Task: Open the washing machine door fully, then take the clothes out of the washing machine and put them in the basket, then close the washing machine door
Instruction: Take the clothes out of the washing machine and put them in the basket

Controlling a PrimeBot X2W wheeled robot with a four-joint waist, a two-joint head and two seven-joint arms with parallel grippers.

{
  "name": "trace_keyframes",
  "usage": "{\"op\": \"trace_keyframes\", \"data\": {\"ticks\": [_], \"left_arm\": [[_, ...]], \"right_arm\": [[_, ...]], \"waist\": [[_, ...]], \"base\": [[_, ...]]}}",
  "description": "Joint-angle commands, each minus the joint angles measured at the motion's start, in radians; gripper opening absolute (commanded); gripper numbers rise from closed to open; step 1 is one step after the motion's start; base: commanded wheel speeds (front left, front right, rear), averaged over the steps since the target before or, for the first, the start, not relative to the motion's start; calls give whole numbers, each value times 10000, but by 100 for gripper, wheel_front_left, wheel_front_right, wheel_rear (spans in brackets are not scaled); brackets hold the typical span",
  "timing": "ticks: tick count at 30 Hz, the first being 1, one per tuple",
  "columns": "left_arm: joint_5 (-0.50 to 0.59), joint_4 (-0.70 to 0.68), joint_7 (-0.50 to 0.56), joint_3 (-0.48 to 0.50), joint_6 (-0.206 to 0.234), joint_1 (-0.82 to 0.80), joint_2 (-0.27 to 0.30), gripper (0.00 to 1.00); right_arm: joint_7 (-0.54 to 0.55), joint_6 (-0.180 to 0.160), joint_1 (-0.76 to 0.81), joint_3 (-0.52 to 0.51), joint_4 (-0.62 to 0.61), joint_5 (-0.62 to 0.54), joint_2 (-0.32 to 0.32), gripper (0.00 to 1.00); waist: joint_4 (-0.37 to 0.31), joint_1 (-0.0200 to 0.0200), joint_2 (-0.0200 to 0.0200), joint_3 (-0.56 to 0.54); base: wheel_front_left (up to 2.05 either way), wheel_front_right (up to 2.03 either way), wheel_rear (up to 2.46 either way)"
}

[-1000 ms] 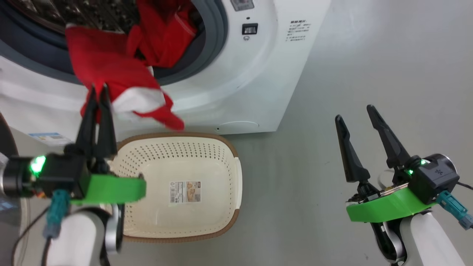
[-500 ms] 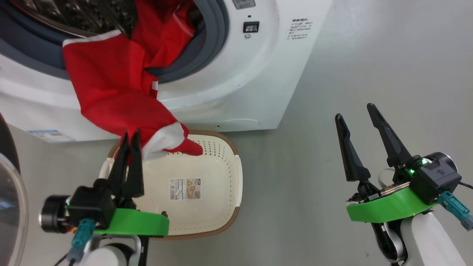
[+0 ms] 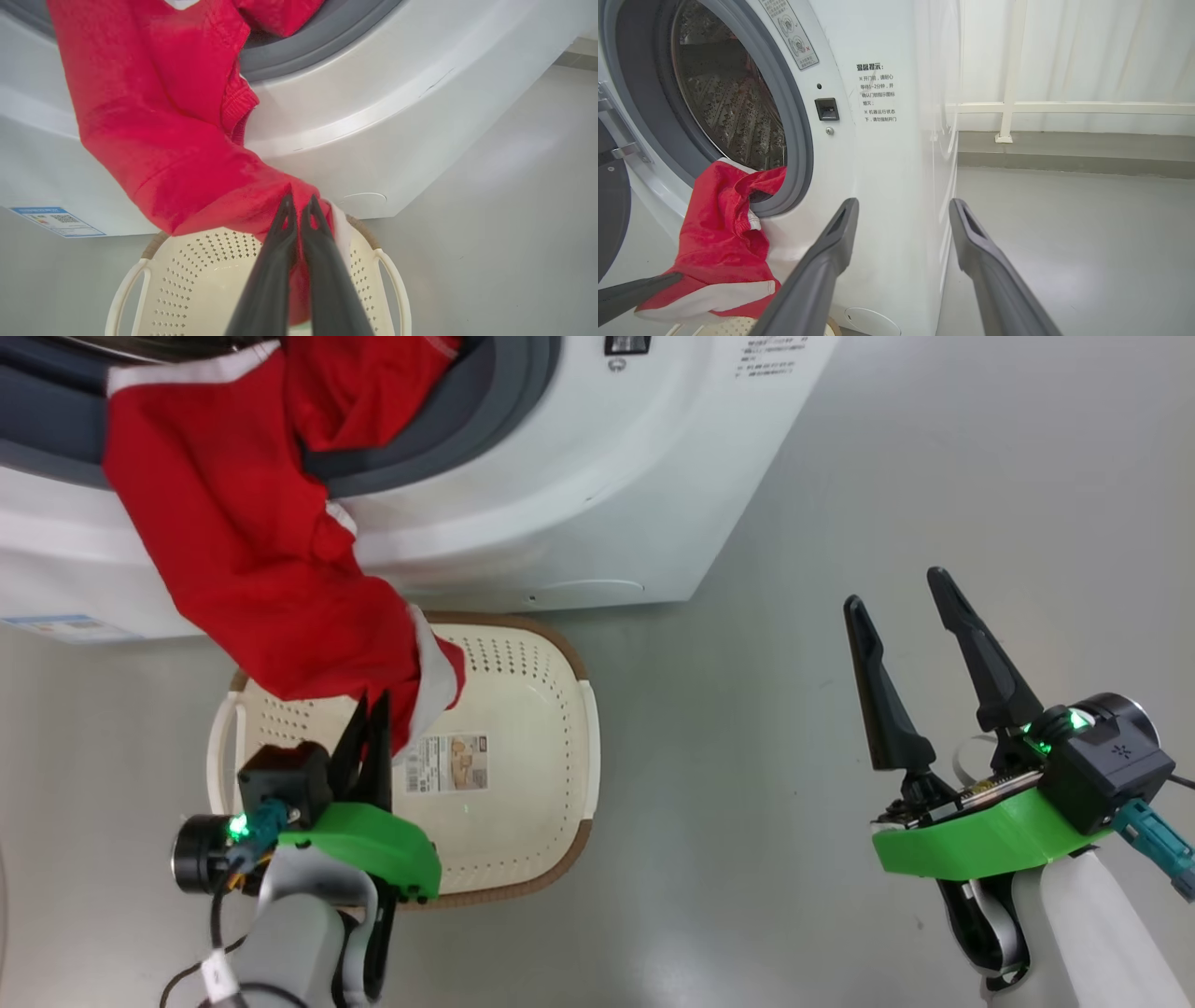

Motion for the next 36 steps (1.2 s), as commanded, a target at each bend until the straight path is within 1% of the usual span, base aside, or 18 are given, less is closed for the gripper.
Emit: {"op": "trace_keyframes", "data": {"ticks": [1, 4, 8, 11, 16, 19, 21, 23, 24, 27, 30, 36], "left_arm": [[-128, 361, -153, 263, -108, -326, 59, 0], [-388, 1442, -278, 243, -334, -760, -107, 0], [-695, 2976, -450, 147, -744, -1385, -279, 0], [-949, 4158, -511, 94, -1053, -1834, -370, 0], [-1228, 5845, -616, -64, -1418, -2558, -462, 0], [-1446, 6656, -655, -172, -1611, -2903, -493, 0], [-1731, 7080, -615, -285, -1815, -3055, -501, 0], [-2254, 7298, -449, -467, -2134, -3076, -504, 0], [-2476, 7403, -378, -579, -2203, -3077, -505, 0], [-3069, 7653, -173, -899, -2320, -3082, -506, 0], [-3257, 7770, -208, -1145, -2326, -3152, -507, 0], [-3633, 8023, -547, -1586, -2080, -3415, -508, 0]], "right_arm": [[-63, 63, -144, 237, -267, 52, 20, 100], [-63, 63, -227, 221, -305, 36, 20, 100], [-63, 63, -347, 225, -341, 37, 20, 100], [-63, 63, -406, 292, -341, 45, 20, 100], [-63, 63, -567, 395, -334, 20, 20, 100], [-63, 63, -642, 430, -331, -1, 20, 100], [-63, 63, -695, 455, -336, -8, 20, 100], [-63, 63, -740, 489, -322, -6, 20, 100], [-63, 63, -762, 508, -320, 5, 20, 100], [-63, 63, -832, 525, -348, 41, 20, 100], [-63, 63, -876, 516, -369, 61, 20, 100], [-63, 63, -894, 502, -391, 68, 20, 100]], "waist": [[-101, 0, 0, 312], [-108, 0, 0, 545], [-123, 0, 0, 788], [-162, 0, 0, 919], [-272, 0, 0, 1234], [-352, 0, 0, 1457], [-419, 0, 0, 1610], [-502, 0, 0, 1710], [-554, 0, 0, 1761], [-669, 0, 0, 1887], [-710, 0, 0, 1951], [-754, 0, 0, 2045]], "base": [[0, 0, 0], [0, 0, 0], [0, 0, 0], [0, 0, 0], [0, 0, 0], [0, 0, 0], [0, 0, 0], [0, 0, 0], [0, 0, 0], [0, 0, 0], [0, 0, 0], [0, 0, 0]]}}
